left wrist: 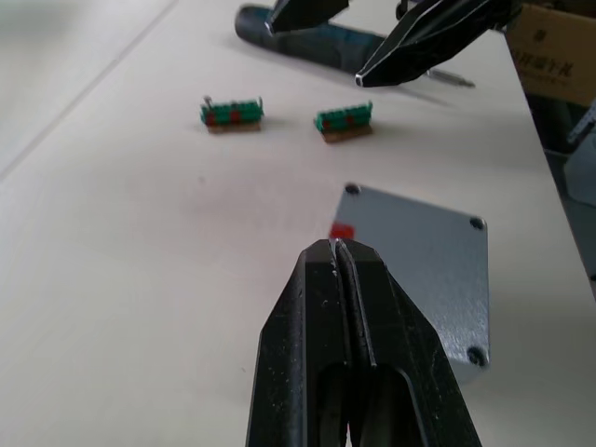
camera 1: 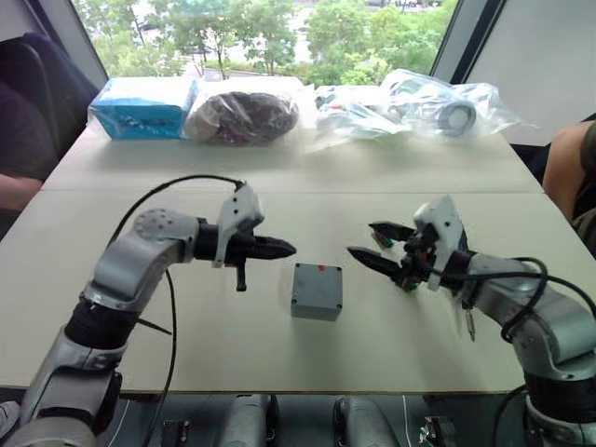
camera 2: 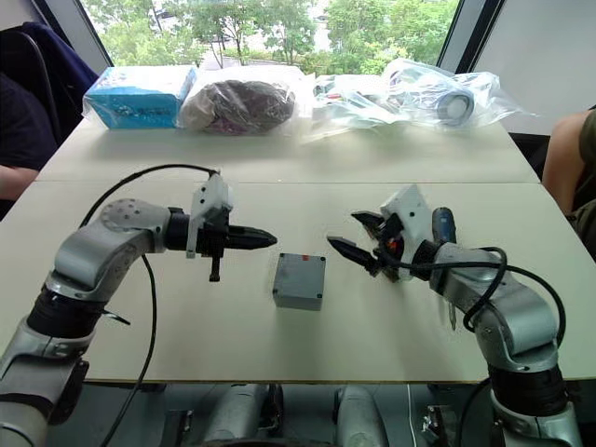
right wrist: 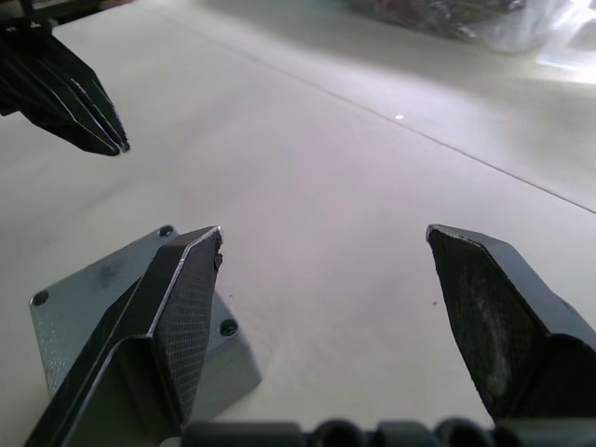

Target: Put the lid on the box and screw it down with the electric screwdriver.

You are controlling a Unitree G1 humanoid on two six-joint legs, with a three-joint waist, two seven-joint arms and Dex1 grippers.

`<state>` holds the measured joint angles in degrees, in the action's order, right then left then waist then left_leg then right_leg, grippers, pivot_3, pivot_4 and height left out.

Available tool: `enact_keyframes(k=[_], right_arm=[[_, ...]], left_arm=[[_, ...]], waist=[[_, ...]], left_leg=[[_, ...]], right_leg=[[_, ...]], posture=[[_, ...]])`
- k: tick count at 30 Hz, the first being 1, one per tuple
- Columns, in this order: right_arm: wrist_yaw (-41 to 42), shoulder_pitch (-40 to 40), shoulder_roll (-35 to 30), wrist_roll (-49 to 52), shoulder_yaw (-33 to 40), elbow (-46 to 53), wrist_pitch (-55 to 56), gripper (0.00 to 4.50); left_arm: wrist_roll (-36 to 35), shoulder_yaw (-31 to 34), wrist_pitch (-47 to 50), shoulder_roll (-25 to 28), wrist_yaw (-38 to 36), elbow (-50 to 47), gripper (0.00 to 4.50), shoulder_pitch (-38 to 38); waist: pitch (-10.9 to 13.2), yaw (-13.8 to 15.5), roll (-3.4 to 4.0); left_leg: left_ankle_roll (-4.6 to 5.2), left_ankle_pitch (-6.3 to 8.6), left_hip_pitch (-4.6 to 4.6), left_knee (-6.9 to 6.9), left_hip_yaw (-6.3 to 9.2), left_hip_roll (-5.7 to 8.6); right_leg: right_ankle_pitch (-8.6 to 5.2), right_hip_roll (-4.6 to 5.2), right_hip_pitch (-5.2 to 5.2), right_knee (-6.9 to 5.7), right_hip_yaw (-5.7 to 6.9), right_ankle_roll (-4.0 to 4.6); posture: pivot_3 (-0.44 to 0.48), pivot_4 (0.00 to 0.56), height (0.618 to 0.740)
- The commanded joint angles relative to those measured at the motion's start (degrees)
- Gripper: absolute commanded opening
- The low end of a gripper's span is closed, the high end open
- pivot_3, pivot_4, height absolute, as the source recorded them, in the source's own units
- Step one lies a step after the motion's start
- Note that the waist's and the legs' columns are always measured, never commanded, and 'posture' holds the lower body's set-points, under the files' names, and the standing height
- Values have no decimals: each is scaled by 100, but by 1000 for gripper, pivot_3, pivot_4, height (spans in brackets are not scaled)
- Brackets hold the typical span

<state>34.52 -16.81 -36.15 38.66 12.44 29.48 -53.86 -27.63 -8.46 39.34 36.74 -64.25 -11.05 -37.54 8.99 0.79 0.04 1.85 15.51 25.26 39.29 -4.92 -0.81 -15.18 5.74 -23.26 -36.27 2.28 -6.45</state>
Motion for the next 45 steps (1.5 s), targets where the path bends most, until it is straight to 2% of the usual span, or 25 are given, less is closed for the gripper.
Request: enact_keyframes(k=[1,2,4,6,9,11,15,19,23,32,37,41,45], right_arm=[[-123,-478,-655,171,837,-329,-320,3569],[-132,-524,-732,142,866,-399,-270,3569],[-203,-526,-1232,-175,722,-683,-447,4203],[-291,-516,-1642,-367,596,-920,-776,4469],[-540,-968,-2391,-339,417,-1705,-2870,4469],[-368,-973,-2737,-383,176,-1841,-2931,4469],[-100,-1175,-2860,-210,-26,-2398,-3666,4469],[148,-1328,-2908,-203,-303,-2788,-3752,4469],[342,-1917,-2753,-263,-815,-3561,-3849,4469],[886,-2515,-2725,-737,-2204,-4404,-3249,4469],[1140,-2942,-2473,-990,-2657,-5032,-3110,4469],[1467,-3042,-2500,-1113,-3122,-5044,-3063,3541],[1692,-3006,-2546,-1231,-3412,-4911,-3037,1994]], left_arm=[[-273,193,-104,-22,-167,-225,0,-264],[-262,168,-121,-31,-158,-250,0,-275],[-412,173,-29,-230,-17,-422,0,-373],[-451,130,5,-344,45,-556,0,-426],[203,-453,-503,-102,-192,-618,0,-296],[246,-539,-613,-143,-190,-585,0,-243],[196,-541,-636,-272,-140,-593,0,-161],[245,-554,-643,-324,-58,-637,0,-87],[249,-551,-580,-346,122,-797,0,116],[166,-501,-412,-234,287,-1068,0,300],[174,-508,-398,-223,366,-1105,0,339],[206,-540,-402,-213,423,-1151,0,391],[217,-536,-407,-231,483,-1145,0,388]], waist=[[0,0,0],[0,-3,0],[0,-6,0],[0,1,0],[0,-10,0],[-3,-6,11],[-3,-18,9],[-3,-15,10],[-3,-20,10],[-3,-15,10],[-3,-18,9],[-3,-8,9],[-3,-9,9]], left_leg=[[0,0,0,0,0,1],[0,0,-1,0,-1,1],[3,2,-4,-1,0,0],[3,2,-2,-2,2,-1],[2,1,-3,-1,-3,0],[2,1,-4,-4,-11,1],[16,9,-4,-6,-9,-5],[25,15,-4,-6,-9,-4],[24,14,-4,-5,-10,-3],[18,11,-1,-5,-12,-1],[15,8,-1,-5,-12,-1],[12,7,-1,-5,-11,-1],[13,7,-1,-5,-11,-1]], right_leg=[[0,2,2,0,0,0],[0,2,2,2,0,0],[0,1,4,2,0,0],[0,-1,3,2,1,0],[0,1,3,1,-4,0],[0,3,-2,0,-10,1],[0,-2,-5,2,-11,2],[0,-2,-6,2,-14,2],[0,-1,-6,2,-16,1],[0,0,-9,4,-16,1],[0,0,-9,3,-16,1],[0,-1,-9,3,-15,1],[0,-1,-8,4,-14,1]], posture=[[0,150,740],[0,150,740],[0,150,740],[0,150,740],[0,150,740],[0,150,740],[0,150,740],[0,150,740],[0,150,740],[0,150,740],[0,150,740],[0,150,740],[0,150,740]])
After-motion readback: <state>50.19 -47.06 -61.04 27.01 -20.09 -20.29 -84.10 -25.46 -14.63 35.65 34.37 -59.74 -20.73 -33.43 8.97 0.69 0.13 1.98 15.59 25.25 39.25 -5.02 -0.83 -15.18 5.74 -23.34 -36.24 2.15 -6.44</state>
